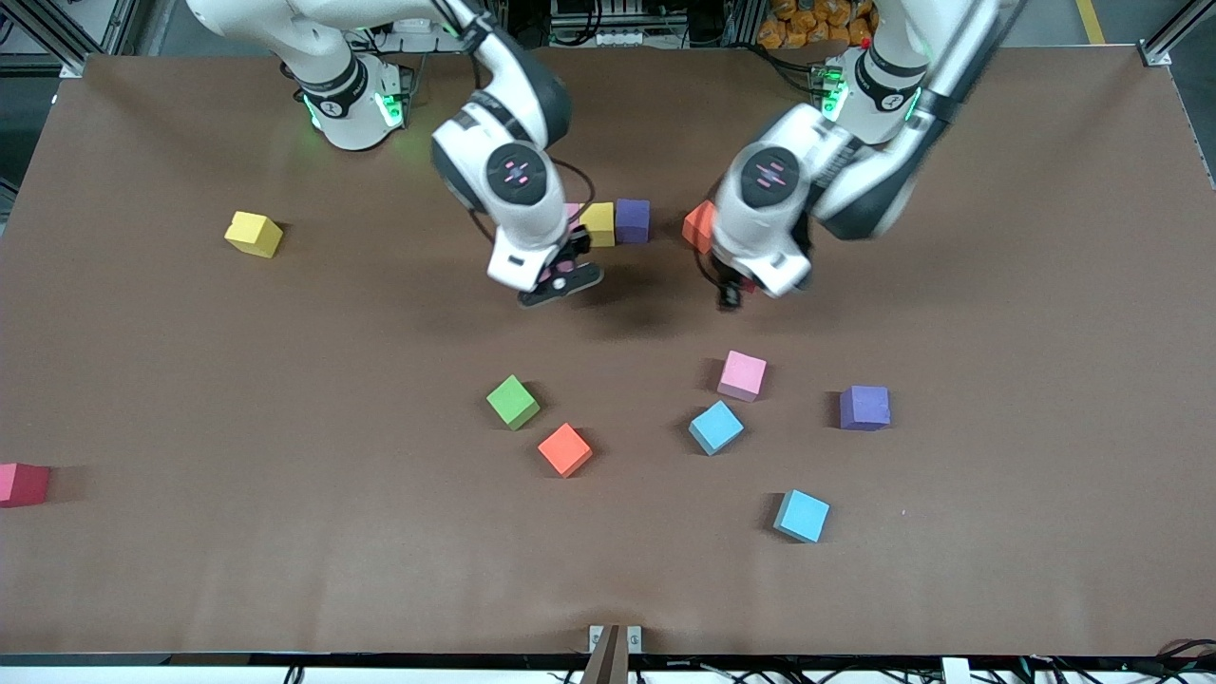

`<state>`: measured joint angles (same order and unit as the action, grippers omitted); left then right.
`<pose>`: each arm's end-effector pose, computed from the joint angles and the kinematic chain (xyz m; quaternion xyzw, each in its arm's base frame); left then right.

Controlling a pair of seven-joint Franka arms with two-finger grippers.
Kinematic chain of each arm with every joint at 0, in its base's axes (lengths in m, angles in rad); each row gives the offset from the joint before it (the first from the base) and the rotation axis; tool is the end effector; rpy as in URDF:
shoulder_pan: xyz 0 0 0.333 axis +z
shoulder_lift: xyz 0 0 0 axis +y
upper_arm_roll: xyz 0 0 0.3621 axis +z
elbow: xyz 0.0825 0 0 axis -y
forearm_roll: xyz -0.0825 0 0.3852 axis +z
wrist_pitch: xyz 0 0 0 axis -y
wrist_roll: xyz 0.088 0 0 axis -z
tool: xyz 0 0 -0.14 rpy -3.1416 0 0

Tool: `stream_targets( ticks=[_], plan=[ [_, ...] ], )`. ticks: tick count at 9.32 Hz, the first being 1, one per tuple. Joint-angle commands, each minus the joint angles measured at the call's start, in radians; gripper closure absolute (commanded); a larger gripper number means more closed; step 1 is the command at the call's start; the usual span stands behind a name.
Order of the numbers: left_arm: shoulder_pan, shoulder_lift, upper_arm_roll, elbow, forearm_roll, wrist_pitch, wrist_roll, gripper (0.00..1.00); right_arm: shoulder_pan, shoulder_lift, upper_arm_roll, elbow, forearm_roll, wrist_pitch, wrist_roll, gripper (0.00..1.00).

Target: Form number 2 with 11 blocks

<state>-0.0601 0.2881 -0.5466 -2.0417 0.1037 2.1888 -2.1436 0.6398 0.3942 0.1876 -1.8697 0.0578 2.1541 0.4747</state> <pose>0.4910 -0.3212 0.3234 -0.7360 -0.6745 0.0423 0.0400 0.4333 0.4665 0.3086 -0.9851 -0.1529 0.0773 0.0158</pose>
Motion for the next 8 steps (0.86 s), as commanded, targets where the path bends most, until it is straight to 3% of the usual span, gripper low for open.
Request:
stream_targets(
  ticks=[1,3,5,8],
  plan=[
    [0.086,0.093,-0.013,0.105,0.01,-0.018,0.156,0.25,0.062,0.054,0.01,0.017,-0.003,0.079,0.205,1.0],
    [0.143,0.137,0.017,0.146,0.04,-0.017,0.218,0.25,0.098,0.1,0.016,0.027,-0.001,0.174,0.359,1.0],
    [0.239,0.21,0.033,0.207,0.14,0.012,0.22,0.25,0.145,0.165,0.015,0.111,-0.004,0.181,0.473,1.0],
    [0.27,0.33,0.051,0.313,0.223,0.022,0.218,0.25,0.161,0.195,0.015,0.113,-0.004,0.22,0.482,1.0]
  ],
)
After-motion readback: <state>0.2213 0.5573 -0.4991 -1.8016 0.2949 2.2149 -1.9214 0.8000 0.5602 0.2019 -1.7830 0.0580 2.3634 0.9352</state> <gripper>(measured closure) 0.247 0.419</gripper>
